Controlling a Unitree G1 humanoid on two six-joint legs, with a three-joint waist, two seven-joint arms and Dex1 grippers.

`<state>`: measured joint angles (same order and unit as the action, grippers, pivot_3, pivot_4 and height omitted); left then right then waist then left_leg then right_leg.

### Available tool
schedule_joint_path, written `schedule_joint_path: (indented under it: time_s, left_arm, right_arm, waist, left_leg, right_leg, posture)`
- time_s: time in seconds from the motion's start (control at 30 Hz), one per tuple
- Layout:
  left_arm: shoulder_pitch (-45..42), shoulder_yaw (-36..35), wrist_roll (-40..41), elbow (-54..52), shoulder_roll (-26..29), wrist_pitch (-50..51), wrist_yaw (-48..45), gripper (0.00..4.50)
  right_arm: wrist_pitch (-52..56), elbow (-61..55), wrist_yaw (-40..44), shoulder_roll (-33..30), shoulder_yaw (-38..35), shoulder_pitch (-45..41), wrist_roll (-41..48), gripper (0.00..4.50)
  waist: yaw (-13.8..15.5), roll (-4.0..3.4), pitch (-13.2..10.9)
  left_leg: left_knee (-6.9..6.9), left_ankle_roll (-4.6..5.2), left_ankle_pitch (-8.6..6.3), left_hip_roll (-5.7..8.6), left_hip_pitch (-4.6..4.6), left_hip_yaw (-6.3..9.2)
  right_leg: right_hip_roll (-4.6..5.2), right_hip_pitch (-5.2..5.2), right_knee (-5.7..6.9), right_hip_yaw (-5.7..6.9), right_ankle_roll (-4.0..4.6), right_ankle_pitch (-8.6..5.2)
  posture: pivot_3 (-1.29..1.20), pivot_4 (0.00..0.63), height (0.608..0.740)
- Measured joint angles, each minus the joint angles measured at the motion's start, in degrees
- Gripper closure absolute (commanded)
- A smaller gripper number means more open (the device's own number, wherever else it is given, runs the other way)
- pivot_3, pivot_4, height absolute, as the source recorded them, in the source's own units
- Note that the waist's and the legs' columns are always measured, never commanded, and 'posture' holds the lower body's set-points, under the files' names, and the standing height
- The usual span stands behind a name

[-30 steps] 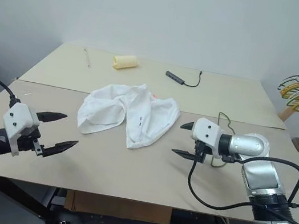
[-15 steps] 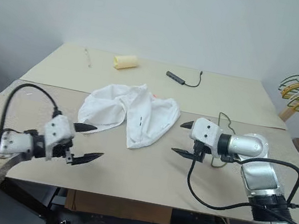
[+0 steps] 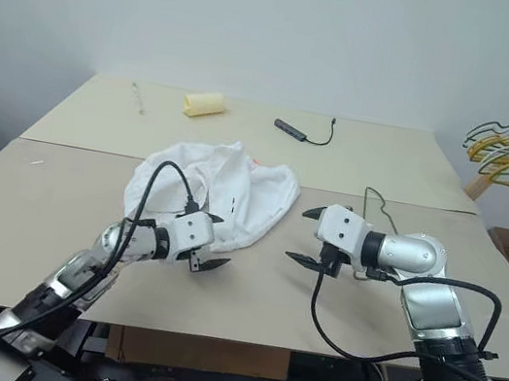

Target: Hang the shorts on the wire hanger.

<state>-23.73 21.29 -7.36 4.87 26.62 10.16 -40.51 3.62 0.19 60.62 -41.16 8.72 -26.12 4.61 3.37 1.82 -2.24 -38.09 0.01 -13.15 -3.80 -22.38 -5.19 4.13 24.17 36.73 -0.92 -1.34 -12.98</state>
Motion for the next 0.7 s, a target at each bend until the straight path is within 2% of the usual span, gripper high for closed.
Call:
schedule_joint_path:
  time_s: [0.03,0.13,0.43,0.53,0.7]
  left_arm:
    - [-0.77,0.11,-0.81,1.60,-0.66,0.02,0.48,0.00]
    - [-1.31,0.33,-1.76,4.07,-1.64,1.03,0.36,0.60]
    - [-2.22,1.32,-3.82,4.36,-3.09,6.54,-0.02,3.60]
    - [-2.21,1.08,-3.95,3.96,-3.26,8.83,0.27,4.46]
    - [-0.30,-0.97,-3.90,0.81,-1.92,12.20,1.11,4.46]
  right_arm:
    - [0.01,-0.11,-0.04,0.00,0.00,0.02,-0.01,0.02]
    - [0.07,-0.26,-0.17,-0.01,0.00,0.11,-0.05,0.00]
    - [0.26,-0.29,-0.97,-0.05,0.00,0.24,-1.13,0.00]
    - [0.26,-0.28,-0.99,-0.05,0.01,0.23,-1.24,0.00]
    - [0.26,0.45,-1.09,0.31,0.30,-0.06,-1.76,0.00]
  waist:
    - [-0.15,0.00,0.00]
    - [-0.85,0.00,0.00]
    - [-1.24,0.00,0.00]
    - [-1.27,0.00,0.00]
    - [-1.35,0.00,0.00]
  left_leg:
    - [0.00,0.00,0.00,0.00,0.00,0.02]
    - [0.00,0.00,0.00,0.00,-0.02,0.05]
    - [-0.01,0.01,0.01,0.00,0.07,0.11]
    - [-0.01,0.01,0.01,-0.01,0.07,0.14]
    - [-0.01,0.01,0.00,-0.02,0.04,0.15]
  right_leg:
    - [-0.01,0.00,0.00,0.00,-0.01,-0.01]
    - [-0.02,0.00,0.00,0.00,0.00,0.00]
    - [-0.05,-0.05,0.06,0.00,-0.15,-0.09]
    - [-0.09,-0.04,0.07,-0.01,-0.15,-0.09]
    - [-0.11,-0.01,0.06,-0.04,-0.05,-0.04]
  posture:
    - [0.07,0.000,0.740]
    - [0.07,0.000,0.740]
    - [0.09,0.000,0.740]
    - [0.09,0.000,0.740]
    - [0.10,0.000,0.740]
